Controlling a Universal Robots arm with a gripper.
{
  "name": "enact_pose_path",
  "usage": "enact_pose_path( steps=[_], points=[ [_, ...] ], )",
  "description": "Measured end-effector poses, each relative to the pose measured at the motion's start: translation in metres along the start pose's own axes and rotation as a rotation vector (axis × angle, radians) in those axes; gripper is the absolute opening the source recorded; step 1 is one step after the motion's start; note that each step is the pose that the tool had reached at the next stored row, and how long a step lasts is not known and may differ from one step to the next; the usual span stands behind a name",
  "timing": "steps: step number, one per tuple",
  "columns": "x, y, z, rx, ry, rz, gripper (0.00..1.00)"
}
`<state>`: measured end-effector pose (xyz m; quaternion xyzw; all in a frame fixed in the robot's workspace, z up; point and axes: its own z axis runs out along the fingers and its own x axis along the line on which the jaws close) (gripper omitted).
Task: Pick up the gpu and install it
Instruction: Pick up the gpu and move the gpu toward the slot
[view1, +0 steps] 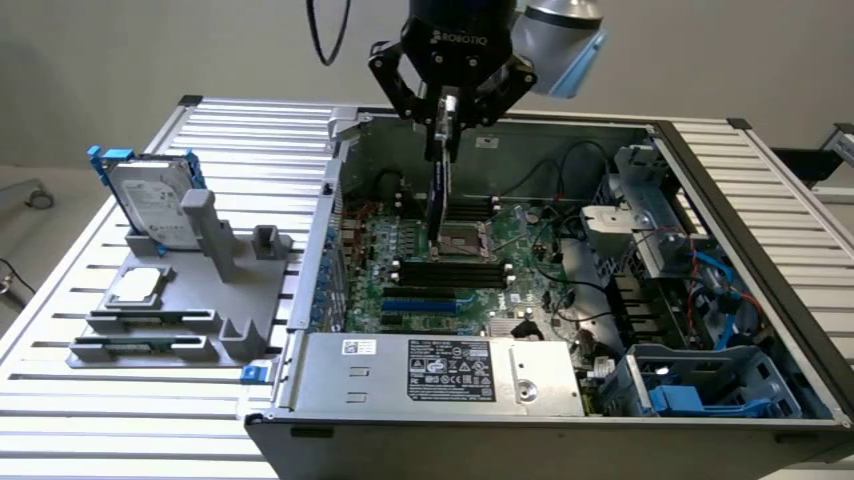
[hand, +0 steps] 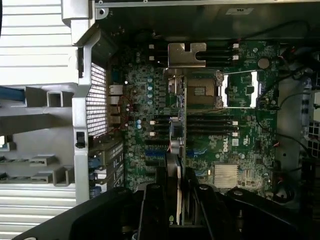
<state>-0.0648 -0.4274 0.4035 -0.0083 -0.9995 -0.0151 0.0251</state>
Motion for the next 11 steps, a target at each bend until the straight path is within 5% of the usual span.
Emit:
enact_pose_path(
  steps=[6,11],
  points=[
    [-0.026,0.0006,0.0098,-0.0001,-0.0001,0.000,0.26],
    [-0.026,0.0009,0.0128,0.0000,0.0002,0.000,0.26]
  ],
)
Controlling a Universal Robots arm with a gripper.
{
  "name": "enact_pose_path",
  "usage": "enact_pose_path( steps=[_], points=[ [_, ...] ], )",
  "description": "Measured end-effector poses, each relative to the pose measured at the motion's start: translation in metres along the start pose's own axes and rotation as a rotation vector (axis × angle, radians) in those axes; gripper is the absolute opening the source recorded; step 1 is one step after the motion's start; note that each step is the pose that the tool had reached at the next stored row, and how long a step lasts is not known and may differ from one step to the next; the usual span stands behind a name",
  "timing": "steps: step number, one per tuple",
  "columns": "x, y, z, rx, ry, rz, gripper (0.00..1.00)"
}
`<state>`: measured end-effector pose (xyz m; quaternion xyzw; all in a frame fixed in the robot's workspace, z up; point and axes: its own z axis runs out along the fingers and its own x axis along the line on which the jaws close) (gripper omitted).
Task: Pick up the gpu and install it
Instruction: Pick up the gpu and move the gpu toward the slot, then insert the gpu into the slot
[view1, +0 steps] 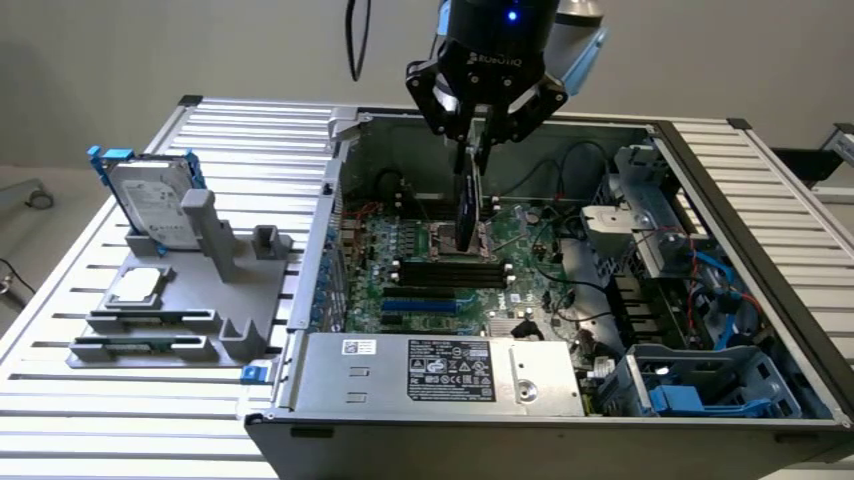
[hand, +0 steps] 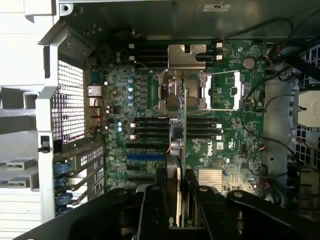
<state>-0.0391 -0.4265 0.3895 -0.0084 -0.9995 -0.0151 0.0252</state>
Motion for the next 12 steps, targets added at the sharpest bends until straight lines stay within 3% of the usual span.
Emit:
enact_pose_path(
  steps=[12],
  points=[
    [-0.0001,0.0000,0.0000,0.0000,0.0000,0.000,0.26]
  ],
)
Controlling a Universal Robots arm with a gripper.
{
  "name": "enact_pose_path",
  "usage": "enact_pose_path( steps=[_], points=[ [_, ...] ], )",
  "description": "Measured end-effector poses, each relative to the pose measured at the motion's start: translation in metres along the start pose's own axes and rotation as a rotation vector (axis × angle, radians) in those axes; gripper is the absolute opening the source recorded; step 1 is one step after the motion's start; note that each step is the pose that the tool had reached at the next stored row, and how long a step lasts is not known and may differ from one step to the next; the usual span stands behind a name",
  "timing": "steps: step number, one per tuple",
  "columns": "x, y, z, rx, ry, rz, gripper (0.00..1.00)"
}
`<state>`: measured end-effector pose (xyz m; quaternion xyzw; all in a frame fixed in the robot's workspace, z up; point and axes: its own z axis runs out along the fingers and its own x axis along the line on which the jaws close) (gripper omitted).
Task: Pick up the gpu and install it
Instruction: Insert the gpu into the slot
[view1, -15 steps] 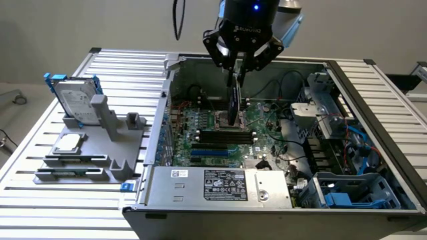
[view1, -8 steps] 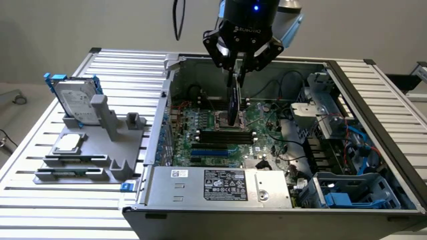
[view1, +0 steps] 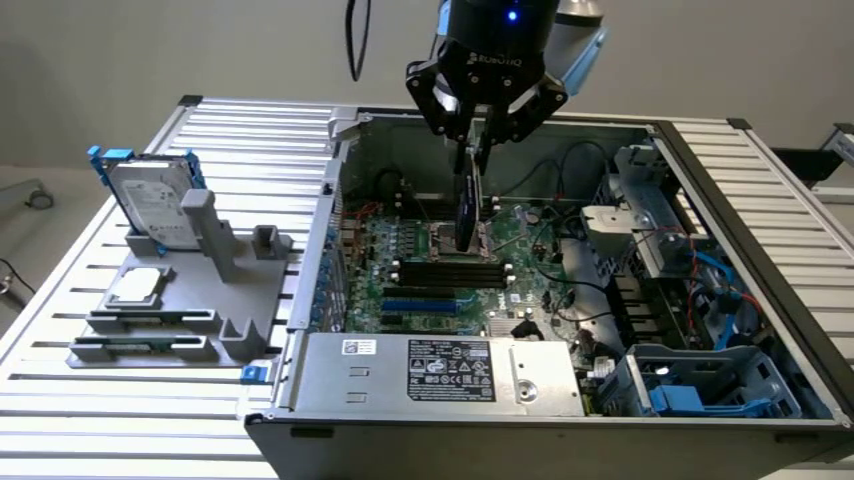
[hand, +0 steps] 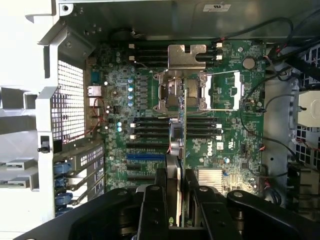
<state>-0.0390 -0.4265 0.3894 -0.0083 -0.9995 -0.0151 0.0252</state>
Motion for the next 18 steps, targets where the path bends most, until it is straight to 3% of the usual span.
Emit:
enact_pose_path(
  steps=[7,12,18],
  points=[
    [-0.0002,0.0005,0.0021,0.0000,0.0002,-0.008,0.26],
    [-0.0003,0.0005,0.0046,0.0006,0.0029,-0.096,0.26],
    [-0.0006,0.0003,0.0090,0.0055,0.0065,-0.206,0.26]
  ],
)
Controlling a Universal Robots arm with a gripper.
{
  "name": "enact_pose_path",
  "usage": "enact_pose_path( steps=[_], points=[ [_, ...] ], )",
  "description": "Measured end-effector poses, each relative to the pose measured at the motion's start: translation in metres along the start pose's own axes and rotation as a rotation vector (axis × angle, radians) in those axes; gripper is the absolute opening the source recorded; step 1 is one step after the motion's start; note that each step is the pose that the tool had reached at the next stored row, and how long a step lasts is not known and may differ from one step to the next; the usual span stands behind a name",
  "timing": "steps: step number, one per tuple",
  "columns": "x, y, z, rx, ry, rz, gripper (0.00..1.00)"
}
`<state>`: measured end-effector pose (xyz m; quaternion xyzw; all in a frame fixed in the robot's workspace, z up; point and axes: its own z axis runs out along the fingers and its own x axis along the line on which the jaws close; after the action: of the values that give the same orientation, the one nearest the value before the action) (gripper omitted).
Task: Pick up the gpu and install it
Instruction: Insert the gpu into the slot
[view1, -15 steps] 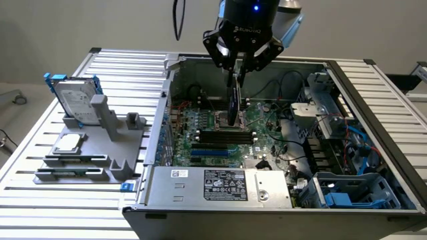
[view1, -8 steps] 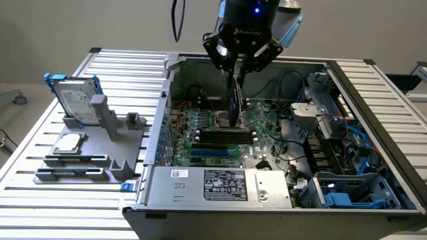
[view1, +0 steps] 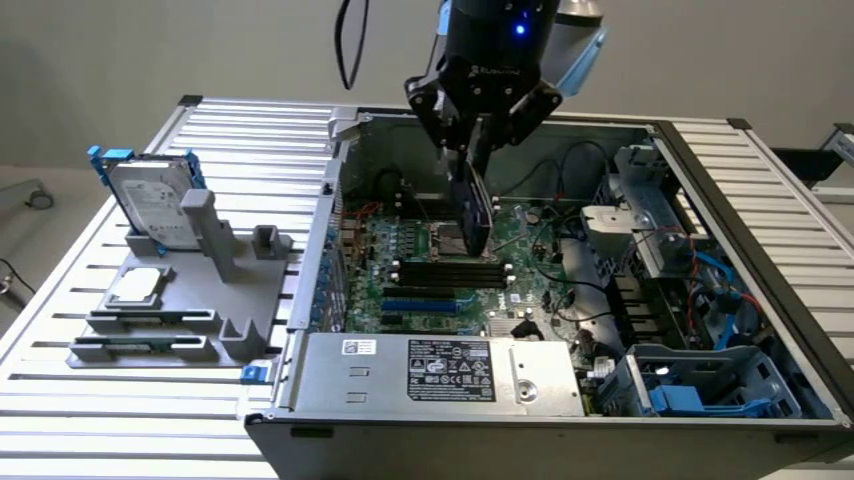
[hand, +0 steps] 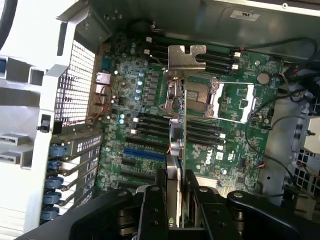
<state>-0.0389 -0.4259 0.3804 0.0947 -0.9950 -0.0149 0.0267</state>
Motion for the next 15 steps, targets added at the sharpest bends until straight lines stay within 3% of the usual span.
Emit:
enact_pose_path(
  steps=[15],
  points=[
    [-0.0005,-0.0004,0.0104,0.0138,0.0095,-0.271,0.26]
  ],
)
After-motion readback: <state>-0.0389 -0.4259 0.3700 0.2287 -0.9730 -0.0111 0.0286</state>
